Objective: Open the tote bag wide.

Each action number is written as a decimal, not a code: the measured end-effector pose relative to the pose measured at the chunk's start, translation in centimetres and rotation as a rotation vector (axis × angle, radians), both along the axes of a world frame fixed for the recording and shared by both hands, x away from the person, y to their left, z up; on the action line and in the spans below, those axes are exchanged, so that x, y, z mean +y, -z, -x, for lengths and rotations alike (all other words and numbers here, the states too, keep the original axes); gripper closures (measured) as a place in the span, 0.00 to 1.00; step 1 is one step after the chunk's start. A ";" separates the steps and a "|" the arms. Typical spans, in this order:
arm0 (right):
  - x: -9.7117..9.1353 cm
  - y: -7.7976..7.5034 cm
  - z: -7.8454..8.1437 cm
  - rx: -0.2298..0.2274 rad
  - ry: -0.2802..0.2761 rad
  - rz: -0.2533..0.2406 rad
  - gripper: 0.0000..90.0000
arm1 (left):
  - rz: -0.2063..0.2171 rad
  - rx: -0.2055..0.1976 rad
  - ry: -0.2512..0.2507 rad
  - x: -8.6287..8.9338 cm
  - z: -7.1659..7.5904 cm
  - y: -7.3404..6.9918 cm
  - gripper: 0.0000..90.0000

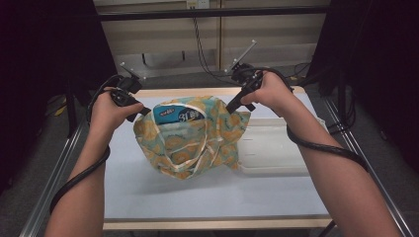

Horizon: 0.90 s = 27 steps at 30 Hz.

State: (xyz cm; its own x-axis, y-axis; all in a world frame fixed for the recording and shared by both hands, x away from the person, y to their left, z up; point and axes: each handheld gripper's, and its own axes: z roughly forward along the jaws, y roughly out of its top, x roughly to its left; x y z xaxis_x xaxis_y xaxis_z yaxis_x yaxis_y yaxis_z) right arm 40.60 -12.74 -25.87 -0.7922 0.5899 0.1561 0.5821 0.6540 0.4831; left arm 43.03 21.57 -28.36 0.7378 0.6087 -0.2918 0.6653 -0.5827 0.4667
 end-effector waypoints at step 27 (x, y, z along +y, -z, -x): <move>2.8 -1.5 0.3 -0.077 -0.064 0.053 0.79 | 0.001 -0.018 0.011 -0.3 0.2 -0.4 1.00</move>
